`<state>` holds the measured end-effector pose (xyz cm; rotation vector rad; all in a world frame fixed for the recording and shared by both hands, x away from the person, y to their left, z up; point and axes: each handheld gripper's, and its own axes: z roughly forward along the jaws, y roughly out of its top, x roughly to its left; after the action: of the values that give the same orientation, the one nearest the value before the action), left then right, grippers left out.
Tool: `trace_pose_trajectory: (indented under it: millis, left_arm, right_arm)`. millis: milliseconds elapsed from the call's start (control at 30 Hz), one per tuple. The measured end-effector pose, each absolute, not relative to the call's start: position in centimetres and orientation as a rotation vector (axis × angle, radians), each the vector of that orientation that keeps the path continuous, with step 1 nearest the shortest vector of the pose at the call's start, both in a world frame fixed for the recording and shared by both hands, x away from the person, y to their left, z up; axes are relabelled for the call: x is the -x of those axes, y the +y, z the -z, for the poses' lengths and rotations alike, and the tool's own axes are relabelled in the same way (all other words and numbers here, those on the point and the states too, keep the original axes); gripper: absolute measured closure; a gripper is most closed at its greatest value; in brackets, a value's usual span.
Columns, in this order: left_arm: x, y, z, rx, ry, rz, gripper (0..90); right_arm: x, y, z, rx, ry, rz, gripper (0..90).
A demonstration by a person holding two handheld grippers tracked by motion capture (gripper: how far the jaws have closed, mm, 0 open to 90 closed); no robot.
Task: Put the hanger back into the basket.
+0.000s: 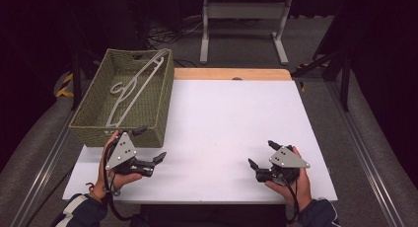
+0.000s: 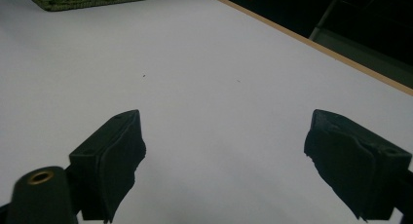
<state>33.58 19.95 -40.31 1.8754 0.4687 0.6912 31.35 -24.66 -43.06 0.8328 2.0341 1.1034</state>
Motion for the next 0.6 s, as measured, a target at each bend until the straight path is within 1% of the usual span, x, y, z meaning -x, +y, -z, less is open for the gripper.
trace_pose_trajectory:
  millis: [400,533,600]
  left_arm:
    - [-33.6,20.6,43.5,-1.920,0.541,-0.647,3.7]
    - [-34.0,21.0,44.0,-1.923,0.560,-0.649,3.9]
    - [-34.1,21.2,44.2,-1.916,0.579,-0.624,4.1]
  right_arm:
    - [-31.2,-24.5,43.1,-0.824,2.026,-1.112,13.6]
    - [-31.1,-24.5,43.1,-0.826,2.029,-1.109,13.5]
    - [-31.1,-24.6,43.1,-0.821,2.028,-1.108,13.5]
